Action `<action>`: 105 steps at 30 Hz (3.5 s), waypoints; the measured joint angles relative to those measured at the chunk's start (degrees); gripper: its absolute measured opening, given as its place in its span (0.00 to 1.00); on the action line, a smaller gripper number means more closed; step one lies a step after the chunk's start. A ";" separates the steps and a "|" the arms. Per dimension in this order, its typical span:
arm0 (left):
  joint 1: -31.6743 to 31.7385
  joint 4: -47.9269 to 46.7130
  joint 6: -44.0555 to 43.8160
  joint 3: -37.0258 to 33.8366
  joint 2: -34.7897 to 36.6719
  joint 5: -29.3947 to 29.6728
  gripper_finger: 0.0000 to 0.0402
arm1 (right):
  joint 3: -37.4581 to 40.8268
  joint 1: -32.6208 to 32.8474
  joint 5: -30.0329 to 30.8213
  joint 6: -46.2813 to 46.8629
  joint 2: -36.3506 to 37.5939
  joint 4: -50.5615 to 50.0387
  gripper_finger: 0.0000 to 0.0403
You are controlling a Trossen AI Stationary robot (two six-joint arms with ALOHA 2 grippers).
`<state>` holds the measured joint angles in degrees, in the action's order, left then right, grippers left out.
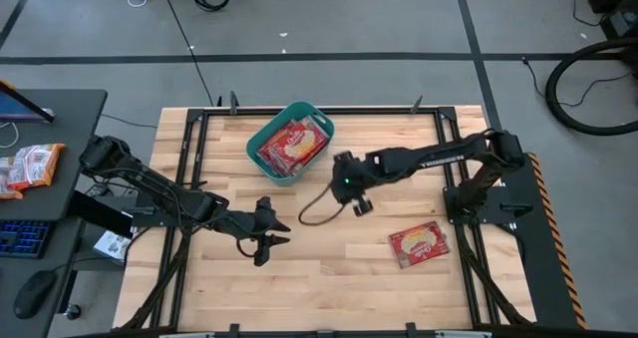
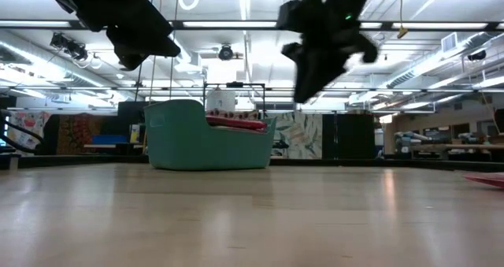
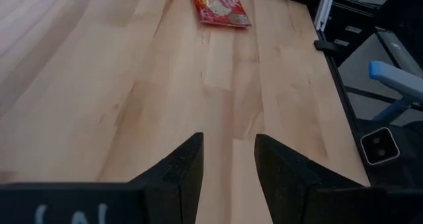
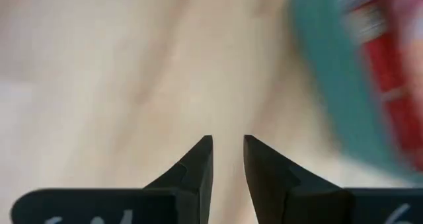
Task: Sort popcorn bags into baskets
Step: Put the red popcorn pack into the blue bin
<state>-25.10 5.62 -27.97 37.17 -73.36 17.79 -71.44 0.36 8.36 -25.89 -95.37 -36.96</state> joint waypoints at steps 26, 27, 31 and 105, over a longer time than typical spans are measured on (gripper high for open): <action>0.02 0.14 0.00 0.00 -0.02 1.52 0.35 | 18.32 25.00 -18.66 47.45 0.15 -22.72 0.22; 0.02 0.14 0.00 0.00 -0.02 1.52 0.35 | 19.03 25.36 -19.40 48.76 0.15 -22.76 0.22; 0.02 0.14 -0.27 0.00 -0.02 1.54 0.35 | 21.42 26.28 -21.38 51.78 0.15 -21.41 0.22; 1.09 0.14 -1.42 -0.07 -0.24 7.58 0.35 | 28.24 14.82 9.19 -8.23 -7.48 45.33 0.21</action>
<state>-24.01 5.77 -29.39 37.10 -73.60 25.37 -43.20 15.18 17.55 -34.12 -102.85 8.37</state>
